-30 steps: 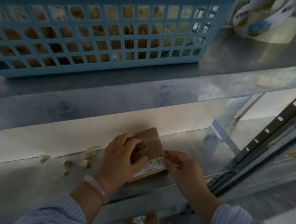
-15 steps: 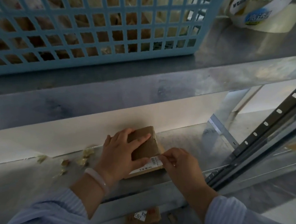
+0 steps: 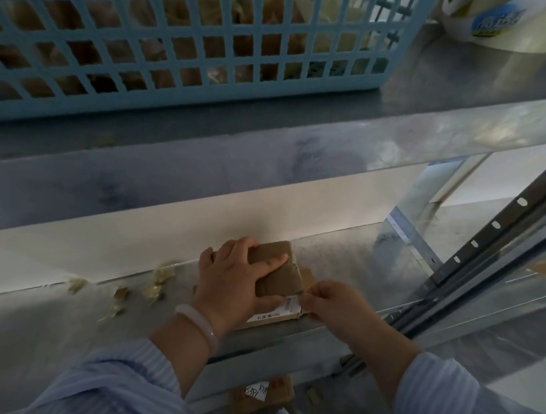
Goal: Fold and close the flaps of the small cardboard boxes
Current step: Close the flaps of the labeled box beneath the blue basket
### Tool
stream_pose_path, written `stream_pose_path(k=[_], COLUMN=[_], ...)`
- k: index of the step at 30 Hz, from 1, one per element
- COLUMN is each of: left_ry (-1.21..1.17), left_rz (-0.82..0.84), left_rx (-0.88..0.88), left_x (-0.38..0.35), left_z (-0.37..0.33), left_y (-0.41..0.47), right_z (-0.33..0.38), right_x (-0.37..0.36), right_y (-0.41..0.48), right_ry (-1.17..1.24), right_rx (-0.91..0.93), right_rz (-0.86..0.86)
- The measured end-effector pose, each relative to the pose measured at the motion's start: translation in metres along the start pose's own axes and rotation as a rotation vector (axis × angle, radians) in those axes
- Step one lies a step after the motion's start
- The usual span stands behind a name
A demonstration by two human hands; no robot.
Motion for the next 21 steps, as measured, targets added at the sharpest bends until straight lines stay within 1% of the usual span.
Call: stream_pose_path(k=[2, 4, 6, 8, 10, 12, 13, 15, 18, 19, 21], left_ry=[0.000, 0.015, 0.014, 0.012, 0.012, 0.010, 0.001, -0.022, -0.038, -0.028, -0.021], left_rz=[0.002, 0.010, 0.007, 0.007, 0.007, 0.007, 0.003, -0.009, -0.045, -0.067, -0.106], left_rx=[-0.004, -0.007, -0.007, -0.009, -0.016, -0.028, -0.036, -0.048, -0.083, -0.097, -0.106], left_x=[-0.001, -0.002, -0.003, -0.003, -0.002, -0.002, -0.002, -0.001, -0.002, -0.003, -0.005], left_z=[-0.002, -0.001, -0.001, -0.001, -0.001, 0.000, 0.001, 0.002, 0.003, 0.003, 0.003], left_y=[0.002, 0.003, 0.004, 0.004, 0.004, 0.003, 0.003, 0.003, 0.000, -0.002, -0.003], right_z=[-0.003, -0.001, 0.003, 0.006, 0.010, 0.016, 0.018, 0.021, 0.024, 0.025, 0.028], right_x=[0.000, 0.001, 0.004, 0.010, 0.017, 0.022, 0.022, 0.016, 0.022, 0.029, 0.042], right_y=[-0.001, -0.003, -0.004, -0.002, 0.003, 0.009, 0.013, 0.020, 0.031, 0.036, 0.041], right_ry=[0.250, 0.430, 0.505, 0.549, 0.510, 0.368, 0.341, 0.388, 0.573, 0.559, 0.380], right_rx=[-0.082, -0.146, -0.150, -0.106, -0.023, 0.058, 0.081, 0.090, 0.064, 0.076, 0.131], right_rz=[0.039, 0.091, 0.102, 0.057, -0.028, -0.118, -0.148, -0.189, -0.305, -0.331, -0.326])
Point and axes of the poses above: each hand's wrist, its own y-axis towards the middle knuckle, its own x-axis out of the back of the hand, z = x × y, the point moved 3 cm from there along y, towards the middle knuckle, and after that the axes turned 5 degrees about y, right-handed, at the moved point
